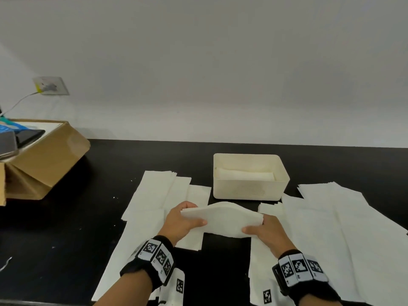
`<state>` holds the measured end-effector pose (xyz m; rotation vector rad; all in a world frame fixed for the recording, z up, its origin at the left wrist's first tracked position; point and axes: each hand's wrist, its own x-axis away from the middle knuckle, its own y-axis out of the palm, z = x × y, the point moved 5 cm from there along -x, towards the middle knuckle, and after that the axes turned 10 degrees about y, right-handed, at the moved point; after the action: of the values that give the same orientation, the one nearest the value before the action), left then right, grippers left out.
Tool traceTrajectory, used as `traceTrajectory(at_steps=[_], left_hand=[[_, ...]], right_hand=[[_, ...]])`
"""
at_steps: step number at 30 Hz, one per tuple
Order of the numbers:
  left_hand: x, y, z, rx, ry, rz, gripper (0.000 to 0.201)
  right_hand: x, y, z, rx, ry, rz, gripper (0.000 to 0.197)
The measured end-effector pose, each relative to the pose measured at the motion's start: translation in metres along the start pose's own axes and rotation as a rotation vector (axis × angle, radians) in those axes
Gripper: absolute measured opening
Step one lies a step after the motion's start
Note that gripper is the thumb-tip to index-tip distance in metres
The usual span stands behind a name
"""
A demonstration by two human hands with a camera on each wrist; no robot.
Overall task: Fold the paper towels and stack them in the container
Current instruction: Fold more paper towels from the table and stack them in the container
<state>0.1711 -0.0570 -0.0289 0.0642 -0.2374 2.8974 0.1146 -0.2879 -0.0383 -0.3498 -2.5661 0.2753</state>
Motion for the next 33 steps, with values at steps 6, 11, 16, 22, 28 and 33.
traceTrajectory(at_steps=[6, 11, 16, 22, 28, 33], left_hand=[[0.001, -0.001, 0.01, 0.035, 0.04, 0.066, 0.023], [0.005, -0.001, 0.002, 0.02, -0.011, 0.055, 0.037], [0.004, -0.001, -0.005, 0.015, -0.058, 0.062, 0.045], [-0.005, -0.002, 0.012, 0.026, -0.074, 0.098, 0.046], [-0.05, 0.006, 0.08, -0.051, 0.104, 0.073, 0.032], [-0.092, 0.029, 0.114, -0.222, 0.164, 0.187, 0.049]], right_hand=[[0.005, -0.008, -0.014, -0.055, -0.096, 0.047, 0.02], [0.003, 0.002, -0.001, 0.072, 0.031, 0.004, 0.046], [-0.001, 0.004, 0.002, 0.078, 0.095, 0.027, 0.054], [0.002, -0.008, -0.023, 0.011, -0.031, 0.082, 0.034], [-0.008, -0.042, -0.083, -0.044, -0.221, 0.198, 0.027], [-0.031, -0.068, -0.116, -0.122, -0.254, 0.385, 0.036]])
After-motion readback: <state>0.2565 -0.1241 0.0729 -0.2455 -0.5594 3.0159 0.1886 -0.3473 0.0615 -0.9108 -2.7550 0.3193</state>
